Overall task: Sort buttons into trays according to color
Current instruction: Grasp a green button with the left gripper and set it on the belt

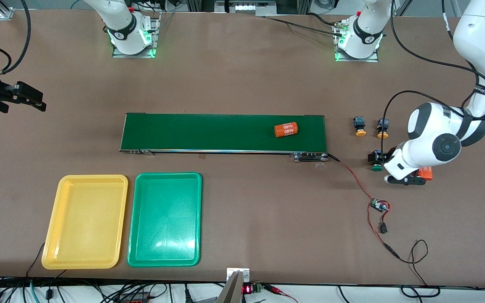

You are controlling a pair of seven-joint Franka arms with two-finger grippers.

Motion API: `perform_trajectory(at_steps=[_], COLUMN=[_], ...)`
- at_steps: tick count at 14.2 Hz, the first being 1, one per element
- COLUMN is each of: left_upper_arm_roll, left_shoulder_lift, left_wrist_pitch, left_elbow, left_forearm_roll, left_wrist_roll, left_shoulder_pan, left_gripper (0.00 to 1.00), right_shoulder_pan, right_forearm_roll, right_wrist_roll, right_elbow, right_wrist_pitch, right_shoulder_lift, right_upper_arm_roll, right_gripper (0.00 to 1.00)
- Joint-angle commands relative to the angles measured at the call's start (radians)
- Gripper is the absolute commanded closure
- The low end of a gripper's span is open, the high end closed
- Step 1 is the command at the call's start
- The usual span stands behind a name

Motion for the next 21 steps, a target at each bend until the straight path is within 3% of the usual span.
perform_trajectory(at_steps=[1, 2, 5, 7, 10, 14, 19, 21], left_upper_arm_roll=[-0.01, -0.01, -0.013, -0.016, -0.062, -0.24, -0.4, -0.4], left_shoulder_lift=[0.001, 0.014, 0.014, 0.011, -0.034, -0.035, 0.003, 0.021], left_wrist_pitch=[0.131, 0.151, 0.139, 0.091, 0.003, -0.316, -0.334, -0.32], left_elbow=[-0.093, -0.104, -0.104, -0.093, -0.058, 0.114, 0.103, 0.102], left_forearm_roll=[0.044, 0.046, 0.046, 0.044, 0.031, -0.009, -0.092, -0.092], left_wrist_roll=[0.018, 0.018, 0.015, 0.003, -0.001, -0.06, -0.287, -0.396], left_shoulder_pan=[0.041, 0.045, 0.052, 0.051, 0.048, 0.045, -0.01, -0.104], left_gripper=[0.03, 0.14, 0.64, 0.83, 0.85, 0.84, 0.84, 0.84], right_shoulder_pan=[0.005, 0.005, 0.003, 0.005, 0.005, 0.005, 0.009, 0.009], right_forearm_roll=[-0.014, -0.014, -0.014, -0.015, -0.014, -0.015, -0.014, -0.014], right_wrist_roll=[0.017, 0.017, 0.017, 0.017, 0.017, 0.017, 0.017, 0.017], right_elbow=[-0.004, -0.004, -0.004, -0.004, -0.004, -0.004, -0.006, -0.007], right_wrist_pitch=[0.004, 0.004, 0.004, 0.004, 0.004, 0.006, 0.024, 0.02], right_shoulder_lift=[-0.012, -0.011, -0.011, -0.011, -0.011, -0.011, -0.011, -0.011], right_upper_arm_roll=[0.003, 0.003, 0.003, 0.003, 0.003, 0.003, 0.005, 0.005], right_gripper=[0.0, 0.0, 0.0, 0.0, 0.0, 0.0, 0.0, 0.0])
